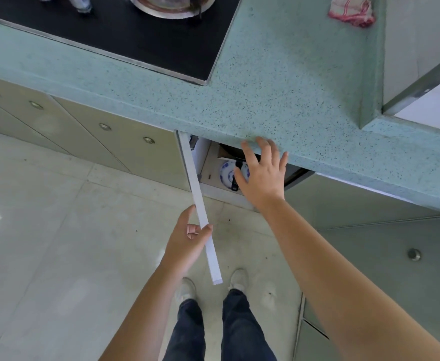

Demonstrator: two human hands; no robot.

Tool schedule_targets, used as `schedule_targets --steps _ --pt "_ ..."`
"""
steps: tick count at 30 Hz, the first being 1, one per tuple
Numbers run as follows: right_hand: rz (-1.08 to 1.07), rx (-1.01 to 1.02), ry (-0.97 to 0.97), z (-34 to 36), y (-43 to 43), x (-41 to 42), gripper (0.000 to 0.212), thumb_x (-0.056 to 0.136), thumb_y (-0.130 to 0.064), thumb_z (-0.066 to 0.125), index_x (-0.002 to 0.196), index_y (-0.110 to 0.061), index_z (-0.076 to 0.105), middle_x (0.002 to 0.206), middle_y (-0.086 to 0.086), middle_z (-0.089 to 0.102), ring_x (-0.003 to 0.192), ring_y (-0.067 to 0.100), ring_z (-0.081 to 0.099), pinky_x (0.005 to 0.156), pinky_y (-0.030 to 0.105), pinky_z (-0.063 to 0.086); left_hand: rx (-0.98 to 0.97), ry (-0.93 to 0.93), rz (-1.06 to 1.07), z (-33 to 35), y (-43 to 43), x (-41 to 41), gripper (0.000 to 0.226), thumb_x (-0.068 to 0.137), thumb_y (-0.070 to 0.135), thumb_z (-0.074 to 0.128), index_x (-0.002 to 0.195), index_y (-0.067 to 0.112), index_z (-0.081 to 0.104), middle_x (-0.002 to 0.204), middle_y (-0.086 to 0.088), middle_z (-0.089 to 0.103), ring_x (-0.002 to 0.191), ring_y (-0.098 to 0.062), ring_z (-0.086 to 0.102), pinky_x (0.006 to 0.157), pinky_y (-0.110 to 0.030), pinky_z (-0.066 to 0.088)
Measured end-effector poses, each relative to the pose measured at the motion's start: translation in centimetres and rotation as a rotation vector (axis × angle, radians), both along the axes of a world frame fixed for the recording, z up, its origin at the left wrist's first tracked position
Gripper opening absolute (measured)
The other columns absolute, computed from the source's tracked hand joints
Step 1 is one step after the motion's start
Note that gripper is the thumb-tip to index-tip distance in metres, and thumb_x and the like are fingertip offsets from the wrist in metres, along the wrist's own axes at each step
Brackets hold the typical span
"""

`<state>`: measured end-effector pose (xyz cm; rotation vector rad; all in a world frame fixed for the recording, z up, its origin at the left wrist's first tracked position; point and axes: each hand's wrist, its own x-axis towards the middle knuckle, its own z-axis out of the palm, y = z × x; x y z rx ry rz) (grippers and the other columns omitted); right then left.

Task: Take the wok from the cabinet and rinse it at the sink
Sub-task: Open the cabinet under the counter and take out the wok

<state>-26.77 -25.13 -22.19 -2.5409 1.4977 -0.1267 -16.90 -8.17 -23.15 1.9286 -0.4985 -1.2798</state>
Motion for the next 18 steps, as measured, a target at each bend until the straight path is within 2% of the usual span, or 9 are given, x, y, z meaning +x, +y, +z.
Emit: schedule_targets --steps 4,5,7,9,11,14,18 --pt "-0.028 -0.008 0.002 -0.4 0.2 0.6 0.058 0.092 -0.038 0.045 0.144 -0.021 0.028 0.151 0.012 0.024 0.143 0.035 0.010 0.114 0.056 0.004 0.041 -0.119 -0.039 0.6 1.2 1.6 0.054 0.090 0.027 0.055 0.139 0.029 0.034 0.077 0.001 0.052 0.066 -0.009 0.052 0.054 -0.014 0.042" --pt "-0.035 -0.014 -0.004 -0.5 0.3 0.7 0.059 0.092 -0.038 0.046 0.145 -0.021 0.028 0.151 0.014 0.024 0.142 0.036 0.010 0.114 0.056 0.005 0.052 -0.157 -0.057 0.6 1.5 2.0 0.056 0.089 0.028 0.056 0.140 0.028 0.033 0.077 -0.002 0.052 0.067 -0.013 0.053 0.057 -0.015 0.044" --pt "-0.046 -0.030 -0.025 -0.6 0.6 1.0 0.061 0.091 -0.037 0.048 0.146 -0.022 0.027 0.150 0.017 0.027 0.141 0.039 0.014 0.114 0.056 0.008 0.077 -0.234 -0.101 0.6 2.1 2.8 0.062 0.088 0.033 0.056 0.143 0.025 0.029 0.100 -0.015 0.058 0.089 -0.024 0.059 0.077 -0.026 0.049" --pt "-0.065 -0.041 -0.035 -0.7 0.8 1.4 0.062 0.091 -0.038 0.048 0.146 -0.022 0.026 0.149 0.017 0.028 0.141 0.040 0.015 0.114 0.055 0.009 0.095 -0.289 -0.132 0.5 2.6 3.5 0.065 0.088 0.037 0.055 0.145 0.025 0.026 0.123 -0.017 0.053 0.111 -0.029 0.054 0.092 -0.038 0.047" --pt "-0.086 -0.032 -0.034 -0.7 0.9 1.7 0.062 0.091 -0.038 0.047 0.147 -0.022 0.024 0.150 0.017 0.026 0.141 0.039 0.012 0.114 0.054 0.008 0.104 -0.345 -0.152 0.6 2.9 4.0 0.065 0.088 0.039 0.054 0.145 0.025 0.024 0.129 -0.013 0.049 0.111 -0.027 0.052 0.088 -0.034 0.045" --pt "-0.113 -0.033 -0.042 -0.8 1.0 2.0 0.062 0.092 -0.039 0.046 0.147 -0.022 0.024 0.151 0.018 0.024 0.142 0.039 0.010 0.115 0.053 0.008 0.116 -0.441 -0.173 0.6 3.2 4.5 0.062 0.087 0.038 0.054 0.141 0.026 0.026 0.125 -0.007 0.044 0.100 -0.020 0.046 0.080 -0.028 0.037" --pt "-0.153 -0.093 -0.115 -1.4 1.1 2.5 0.060 0.088 -0.038 0.053 0.142 -0.017 0.036 0.144 0.020 0.035 0.139 0.043 0.020 0.113 0.056 0.018 0.147 -0.575 -0.184 -0.1 3.6 5.8 0.065 0.083 0.038 0.059 0.139 0.023 0.029 0.119 -0.010 0.045 0.109 -0.028 0.046 0.088 -0.039 0.044"
